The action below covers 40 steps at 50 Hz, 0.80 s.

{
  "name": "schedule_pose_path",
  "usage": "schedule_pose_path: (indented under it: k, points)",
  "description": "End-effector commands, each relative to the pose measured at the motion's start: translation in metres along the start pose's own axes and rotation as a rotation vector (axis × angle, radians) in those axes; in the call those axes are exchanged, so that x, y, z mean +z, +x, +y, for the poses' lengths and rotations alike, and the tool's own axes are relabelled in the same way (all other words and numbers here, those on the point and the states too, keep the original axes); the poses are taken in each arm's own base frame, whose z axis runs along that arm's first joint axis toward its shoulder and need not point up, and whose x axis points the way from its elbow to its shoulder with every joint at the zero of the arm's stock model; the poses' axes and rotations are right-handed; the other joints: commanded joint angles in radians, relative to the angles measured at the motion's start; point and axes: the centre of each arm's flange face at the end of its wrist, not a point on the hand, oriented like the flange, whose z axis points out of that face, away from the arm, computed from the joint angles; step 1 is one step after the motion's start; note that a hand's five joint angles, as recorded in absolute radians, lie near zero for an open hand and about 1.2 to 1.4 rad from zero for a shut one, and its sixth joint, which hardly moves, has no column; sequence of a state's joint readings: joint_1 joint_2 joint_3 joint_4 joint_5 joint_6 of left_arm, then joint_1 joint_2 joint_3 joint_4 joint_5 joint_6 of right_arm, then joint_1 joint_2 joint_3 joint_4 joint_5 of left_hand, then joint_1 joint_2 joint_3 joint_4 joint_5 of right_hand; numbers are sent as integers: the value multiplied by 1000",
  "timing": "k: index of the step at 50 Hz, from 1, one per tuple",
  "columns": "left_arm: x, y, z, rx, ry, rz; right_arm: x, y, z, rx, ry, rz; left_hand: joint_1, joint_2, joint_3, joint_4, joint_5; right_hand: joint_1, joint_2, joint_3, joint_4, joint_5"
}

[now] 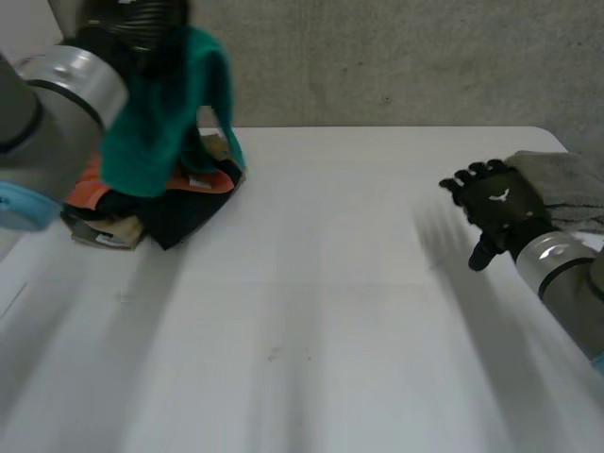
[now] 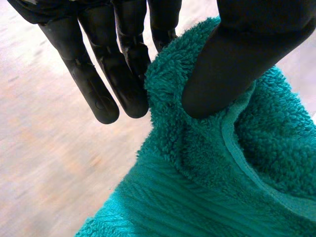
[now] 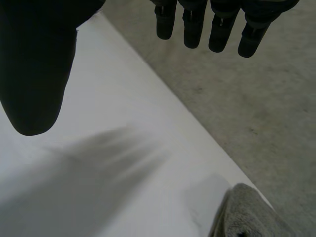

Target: Fold the laundry.

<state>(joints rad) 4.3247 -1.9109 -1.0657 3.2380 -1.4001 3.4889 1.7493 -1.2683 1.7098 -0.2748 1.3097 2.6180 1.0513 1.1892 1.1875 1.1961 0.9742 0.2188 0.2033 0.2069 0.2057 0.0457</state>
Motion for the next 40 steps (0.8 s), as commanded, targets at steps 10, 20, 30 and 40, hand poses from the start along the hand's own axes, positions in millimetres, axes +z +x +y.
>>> schedule_pose_path:
  k: [10, 20, 30, 40]
  points:
    - [-45, 131, 36, -118, -154, 338, -8, 8, -3, 298, -68, -48, 345, 207, 209, 200, 248, -44, -29, -32, -31, -46]
    - [-55, 146, 50, -118, -241, 368, -13, -39, 16, 579, -201, -305, 345, 207, 209, 200, 248, -44, -29, -32, -31, -46]
    - [-73, 140, 22, -120, -246, 388, 29, -82, 25, 533, -174, -340, 345, 207, 209, 200, 248, -44, -29, -32, -31, -46]
    - [-92, 123, -1, -114, -223, 355, 62, -81, 15, 398, -65, -286, 345, 207, 209, 200, 248, 1177, 1193, 1189, 1191, 1176]
